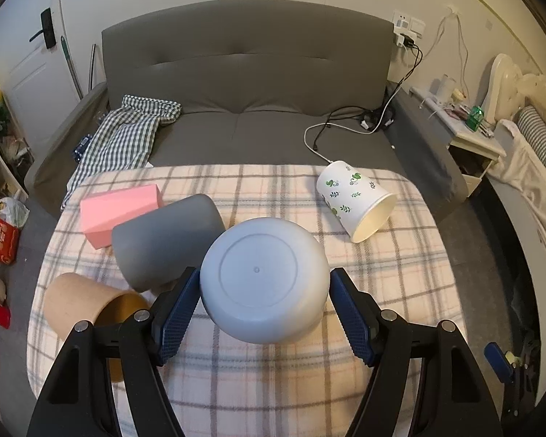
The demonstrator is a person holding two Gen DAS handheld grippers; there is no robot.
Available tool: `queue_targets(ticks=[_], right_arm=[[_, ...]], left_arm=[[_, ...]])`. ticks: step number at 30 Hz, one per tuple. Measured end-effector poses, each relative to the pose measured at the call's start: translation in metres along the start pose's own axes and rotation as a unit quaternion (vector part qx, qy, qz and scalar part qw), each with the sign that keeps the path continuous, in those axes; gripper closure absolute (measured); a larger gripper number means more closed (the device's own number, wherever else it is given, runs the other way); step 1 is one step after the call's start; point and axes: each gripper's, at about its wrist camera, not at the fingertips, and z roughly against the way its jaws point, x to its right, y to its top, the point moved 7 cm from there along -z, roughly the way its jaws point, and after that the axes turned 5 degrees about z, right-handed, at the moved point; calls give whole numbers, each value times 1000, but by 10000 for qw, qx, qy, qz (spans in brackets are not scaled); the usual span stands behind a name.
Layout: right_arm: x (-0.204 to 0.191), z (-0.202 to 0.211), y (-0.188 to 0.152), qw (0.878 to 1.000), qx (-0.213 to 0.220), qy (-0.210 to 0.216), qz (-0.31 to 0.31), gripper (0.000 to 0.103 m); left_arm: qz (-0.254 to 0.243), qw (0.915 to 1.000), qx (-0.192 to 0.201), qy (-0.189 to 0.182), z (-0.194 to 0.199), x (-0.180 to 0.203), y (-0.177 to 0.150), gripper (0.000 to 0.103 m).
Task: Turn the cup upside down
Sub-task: 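Rotate the white cup with the left gripper so its open rim faces down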
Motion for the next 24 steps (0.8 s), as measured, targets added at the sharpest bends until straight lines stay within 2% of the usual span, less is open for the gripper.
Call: queue_targets(ticks=[4,12,21,24], right_arm=[[-2,-4,-2,10000,-39,26,0,13],[-2,-8,-4,9999,-79,40,-107,13],[-4,-5,-5,9999,-83,68,-132,13],[-4,-2,-4,9999,-58,71,-131,13]], left_arm=[[-147,9996,-227,36,-13,7,-8,29],[-649,9975,-59,284,-10,24,-18,29],[-796,9960,-51,399,-8,29,-21,28],[-801,9964,-66,280,-5,33,-21,28]])
